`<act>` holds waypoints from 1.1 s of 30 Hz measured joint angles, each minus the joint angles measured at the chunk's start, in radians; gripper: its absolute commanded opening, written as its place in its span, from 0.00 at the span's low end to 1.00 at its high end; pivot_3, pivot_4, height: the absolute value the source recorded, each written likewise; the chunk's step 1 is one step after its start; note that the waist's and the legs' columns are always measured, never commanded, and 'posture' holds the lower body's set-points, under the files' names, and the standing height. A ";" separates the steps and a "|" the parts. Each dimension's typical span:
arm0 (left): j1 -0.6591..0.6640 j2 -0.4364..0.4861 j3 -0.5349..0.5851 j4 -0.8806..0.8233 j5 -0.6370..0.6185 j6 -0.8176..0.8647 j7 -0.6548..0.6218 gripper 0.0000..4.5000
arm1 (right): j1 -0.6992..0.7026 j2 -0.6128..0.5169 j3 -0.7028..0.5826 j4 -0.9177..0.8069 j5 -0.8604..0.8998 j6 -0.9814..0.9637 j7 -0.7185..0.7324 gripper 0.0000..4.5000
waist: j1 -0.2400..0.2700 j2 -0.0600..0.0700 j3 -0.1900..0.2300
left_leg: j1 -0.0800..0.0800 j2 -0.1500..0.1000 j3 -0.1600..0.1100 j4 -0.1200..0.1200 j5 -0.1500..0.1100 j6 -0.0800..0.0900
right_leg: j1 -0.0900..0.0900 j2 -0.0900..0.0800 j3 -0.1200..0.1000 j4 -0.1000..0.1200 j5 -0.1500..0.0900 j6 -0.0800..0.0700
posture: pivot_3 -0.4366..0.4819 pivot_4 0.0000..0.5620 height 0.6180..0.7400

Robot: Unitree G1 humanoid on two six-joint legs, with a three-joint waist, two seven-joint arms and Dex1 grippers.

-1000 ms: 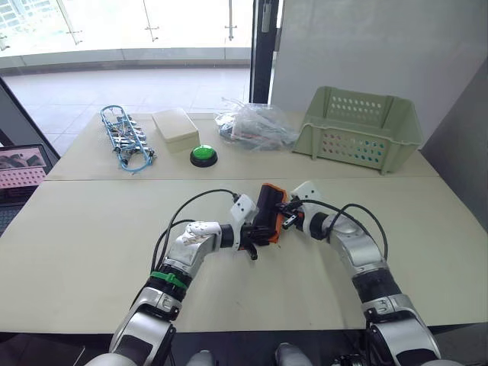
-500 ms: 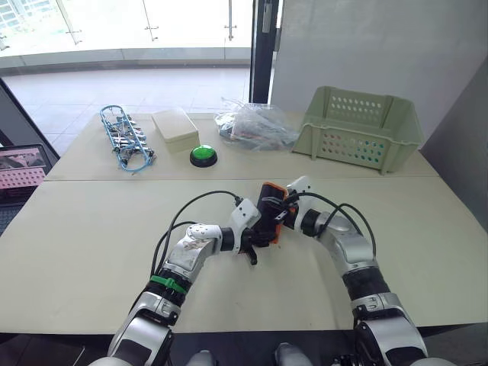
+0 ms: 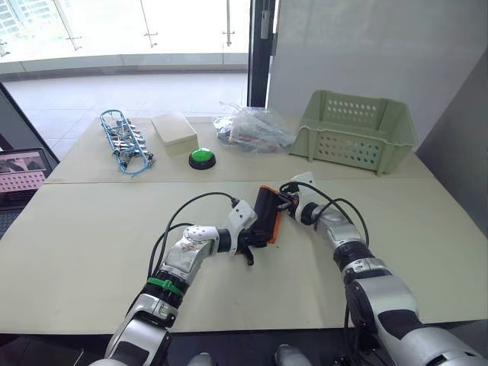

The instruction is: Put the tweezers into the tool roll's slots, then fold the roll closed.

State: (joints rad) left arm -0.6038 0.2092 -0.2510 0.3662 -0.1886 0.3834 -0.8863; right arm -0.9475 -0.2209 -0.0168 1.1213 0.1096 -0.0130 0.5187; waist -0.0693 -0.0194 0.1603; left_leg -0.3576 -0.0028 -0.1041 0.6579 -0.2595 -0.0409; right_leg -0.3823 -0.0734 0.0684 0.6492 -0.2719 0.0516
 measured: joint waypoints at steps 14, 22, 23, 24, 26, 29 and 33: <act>0.075 0.080 0.201 -0.246 -0.133 0.066 0.052 0.27 | 0.119 -0.076 -0.126 -0.267 0.079 -0.192 0.137 0.06 | 0.005 0.002 0.002 | -0.025 -0.001 -0.001 0.002 0.000 -0.001 | -0.026 -0.003 0.000 0.013 0.000 0.000 | 0.48 0.27 1.00; 0.167 0.284 0.307 -0.334 -0.108 0.057 0.096 0.84 | 0.532 -0.238 -0.157 -0.877 0.152 0.044 0.165 0.64 | 0.010 0.003 0.004 | -0.025 -0.002 0.000 0.002 0.000 0.000 | -0.026 -0.003 0.000 0.005 0.000 0.000 | 0.48 0.27 1.00; 0.181 0.324 0.311 -0.324 -0.077 0.014 0.113 0.92 | 0.579 -0.251 -0.169 -0.948 0.166 0.067 0.162 0.72 | 0.010 0.003 0.004 | -0.024 -0.001 0.000 0.002 0.000 0.000 | -0.026 -0.002 0.000 0.006 0.000 0.000 | 0.48 0.27 1.00; 0.197 0.364 0.323 -0.306 -0.044 -0.033 0.129 0.99 | 0.629 -0.266 -0.184 -1.003 0.179 0.081 0.159 0.80 | 0.011 0.003 0.004 | -0.023 0.000 0.000 0.001 0.000 0.000 | -0.026 -0.001 0.000 0.005 0.000 0.000 | 0.48 0.27 1.00; 0.248 0.426 0.380 -0.268 0.005 -0.128 0.163 1.00 | 0.752 -0.297 -0.239 -1.083 0.191 0.104 0.151 0.95 | 0.017 0.003 0.004 | -0.022 -0.001 0.001 0.000 0.000 0.000 | -0.025 -0.002 0.000 0.005 0.000 0.000 | 0.48 0.27 1.00; 0.302 0.469 0.426 -0.228 0.013 -0.195 0.162 1.00 | 0.901 -0.303 -0.285 -1.159 0.208 0.117 0.145 0.99 | 0.028 0.003 0.004 | -0.022 -0.001 0.001 0.001 0.000 0.000 | -0.023 -0.002 0.000 0.002 0.000 0.000 | 0.48 0.27 1.00; 0.365 0.513 0.476 -0.151 0.008 -0.264 0.141 1.00 | 1.044 -0.300 -0.337 -1.225 0.226 0.099 0.144 0.99 | 0.032 0.003 0.004 | -0.022 -0.001 0.002 0.001 0.000 0.000 | -0.021 -0.002 0.000 0.000 0.000 0.000 | 0.48 0.27 1.00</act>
State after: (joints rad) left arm -0.2387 0.7225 0.2252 0.2154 -0.1801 0.1192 -0.7453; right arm 0.0968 -0.5211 -0.3536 -0.1033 0.3355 0.0860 0.6628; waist -0.0371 -0.0162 0.1646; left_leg -0.3794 -0.0036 -0.1026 0.6588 -0.2595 -0.0409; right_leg -0.4038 -0.0758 0.0684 0.6495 -0.2719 0.0514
